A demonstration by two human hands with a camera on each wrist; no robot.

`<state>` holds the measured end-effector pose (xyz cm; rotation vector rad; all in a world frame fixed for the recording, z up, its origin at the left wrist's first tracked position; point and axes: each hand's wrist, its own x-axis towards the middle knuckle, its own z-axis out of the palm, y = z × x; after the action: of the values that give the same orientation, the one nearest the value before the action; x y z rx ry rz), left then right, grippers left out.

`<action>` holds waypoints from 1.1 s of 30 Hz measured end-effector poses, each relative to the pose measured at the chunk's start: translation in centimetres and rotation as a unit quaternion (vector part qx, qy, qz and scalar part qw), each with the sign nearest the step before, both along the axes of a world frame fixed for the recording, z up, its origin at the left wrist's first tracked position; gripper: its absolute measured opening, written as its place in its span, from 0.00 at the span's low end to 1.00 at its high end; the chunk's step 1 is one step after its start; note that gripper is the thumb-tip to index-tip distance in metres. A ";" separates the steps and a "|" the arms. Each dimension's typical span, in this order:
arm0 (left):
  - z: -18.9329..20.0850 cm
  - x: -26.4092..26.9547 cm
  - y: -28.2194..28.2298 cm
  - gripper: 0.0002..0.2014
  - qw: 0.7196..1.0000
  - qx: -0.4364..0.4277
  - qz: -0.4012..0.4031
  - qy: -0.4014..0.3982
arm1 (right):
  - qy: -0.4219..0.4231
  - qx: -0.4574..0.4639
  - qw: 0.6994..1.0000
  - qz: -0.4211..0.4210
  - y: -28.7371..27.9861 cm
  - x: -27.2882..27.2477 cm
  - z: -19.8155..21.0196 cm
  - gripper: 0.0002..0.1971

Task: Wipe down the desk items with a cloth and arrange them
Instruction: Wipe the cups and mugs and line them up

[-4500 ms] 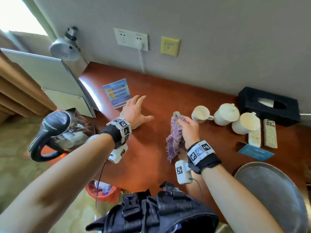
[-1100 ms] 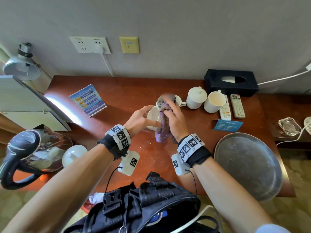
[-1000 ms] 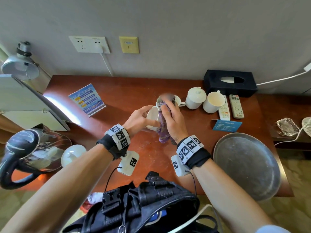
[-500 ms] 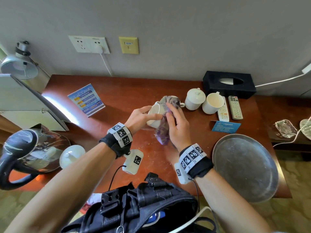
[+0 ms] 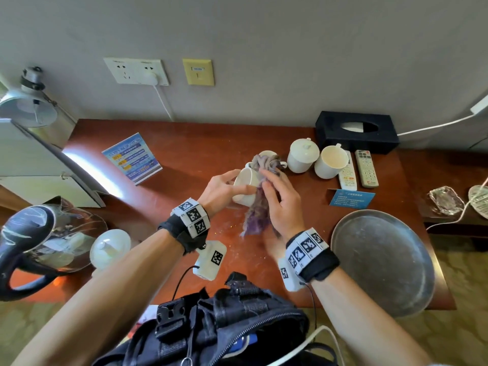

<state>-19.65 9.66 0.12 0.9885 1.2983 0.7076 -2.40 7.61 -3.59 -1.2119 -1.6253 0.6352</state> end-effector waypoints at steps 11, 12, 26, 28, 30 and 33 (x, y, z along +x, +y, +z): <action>-0.9 1.0 -0.3 0.45 0.999 0.015 -0.012 0.025 | 0.196 -0.311 0.925 -0.100 4.2 1.2 -0.7 0.17; -1.0 0.9 -0.2 0.45 0.999 0.019 -0.010 0.027 | 0.206 -0.316 0.920 -0.103 4.1 1.3 -0.7 0.18; -1.0 -0.1 0.7 0.43 0.999 0.000 -0.027 0.018 | 0.088 -0.169 0.982 -0.006 2.2 0.6 2.3 0.28; -0.6 0.0 0.8 0.43 0.999 0.007 -0.032 0.024 | 0.053 -0.139 0.989 0.005 2.0 0.6 2.7 0.30; -0.4 0.0 0.7 0.41 0.999 0.013 -0.038 0.025 | 0.018 -0.099 0.994 0.035 1.9 0.4 2.9 0.31; -0.3 0.1 0.4 0.36 0.999 0.015 -0.044 0.025 | -0.032 -0.044 0.995 0.082 1.7 0.3 3.1 0.29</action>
<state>-19.58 10.11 -0.20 1.0878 1.2837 0.6410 -2.11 9.29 -0.48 -1.1812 -1.7803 0.7856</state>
